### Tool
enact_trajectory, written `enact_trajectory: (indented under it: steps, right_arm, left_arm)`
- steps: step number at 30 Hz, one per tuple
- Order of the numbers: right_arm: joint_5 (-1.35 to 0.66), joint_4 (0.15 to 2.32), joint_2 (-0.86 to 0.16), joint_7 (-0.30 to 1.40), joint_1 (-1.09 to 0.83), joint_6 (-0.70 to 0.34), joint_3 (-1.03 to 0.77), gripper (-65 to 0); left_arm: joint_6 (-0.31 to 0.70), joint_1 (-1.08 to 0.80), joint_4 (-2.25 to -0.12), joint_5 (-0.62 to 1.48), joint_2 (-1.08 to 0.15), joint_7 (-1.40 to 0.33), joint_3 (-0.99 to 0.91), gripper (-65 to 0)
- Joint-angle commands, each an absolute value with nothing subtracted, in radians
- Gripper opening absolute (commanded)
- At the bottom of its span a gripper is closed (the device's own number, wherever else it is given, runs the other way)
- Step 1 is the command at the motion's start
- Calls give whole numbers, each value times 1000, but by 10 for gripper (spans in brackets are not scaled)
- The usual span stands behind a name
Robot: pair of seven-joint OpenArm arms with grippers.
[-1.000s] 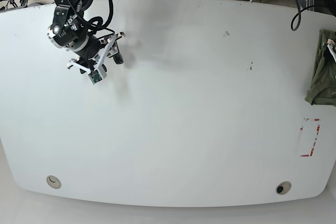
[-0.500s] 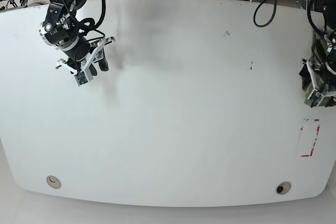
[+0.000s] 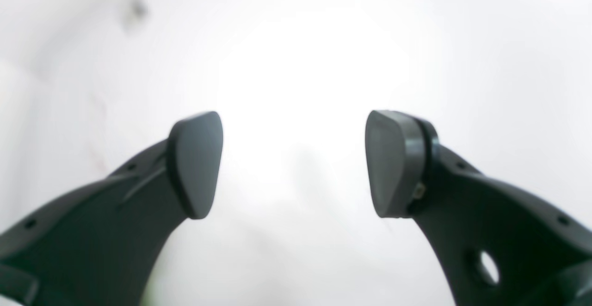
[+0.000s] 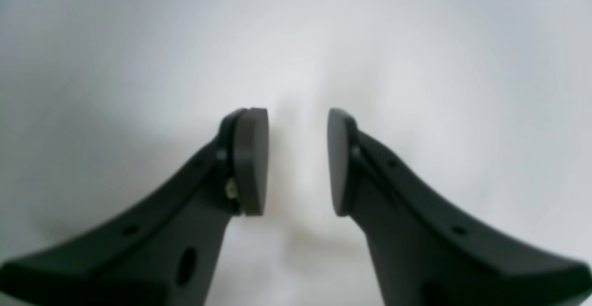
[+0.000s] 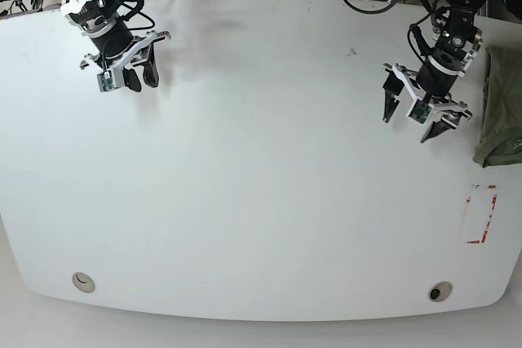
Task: Fold the T-shirt properly
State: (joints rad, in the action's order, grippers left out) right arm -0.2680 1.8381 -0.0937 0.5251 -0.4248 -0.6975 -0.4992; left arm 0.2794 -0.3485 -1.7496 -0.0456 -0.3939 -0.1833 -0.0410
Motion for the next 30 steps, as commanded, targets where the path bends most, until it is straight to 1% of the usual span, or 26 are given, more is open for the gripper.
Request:
enact_trajectory:
  steps: [1,4,6,9,13,19,25,30]
  right_arm:
    - [-294,1848,-104,443,-483,-698,-506,-453]
    - [-292,1850,-65,403,-542,-698,-510,-453]
    - [-294,1853,-53,390,-568,-698,-516,-453]
    - [-295,1860,-48,378,-641,-698,-519,-453]
    - [-354,1863,-38,349,-739,-698,-521,-453]
    - [-407,1911,-36,344,-905,-698,-521,-455]
    - [-437,1888,-36,343,-1009,-698,-521,-455]
    - [-435,1819,-33,346,-1029,-698,-512,-455]
  left_arm:
    - [217,-384,-1767,-35,-407,-84,-16,-215]
    - [159,-490,-1768,-35,-407,-19,2,-215]
    - [147,-538,-1773,-33,-404,1,13,-215]
    - [130,-674,-1836,-30,-403,18,16,-215]
    - [67,-851,-1926,-30,-363,19,16,-215]
    - [59,-1087,-1962,-27,-348,19,18,-217]
    - [59,-1231,-1913,-27,-303,19,54,-217]
    - [59,-1236,-1787,-25,-297,18,71,-217]
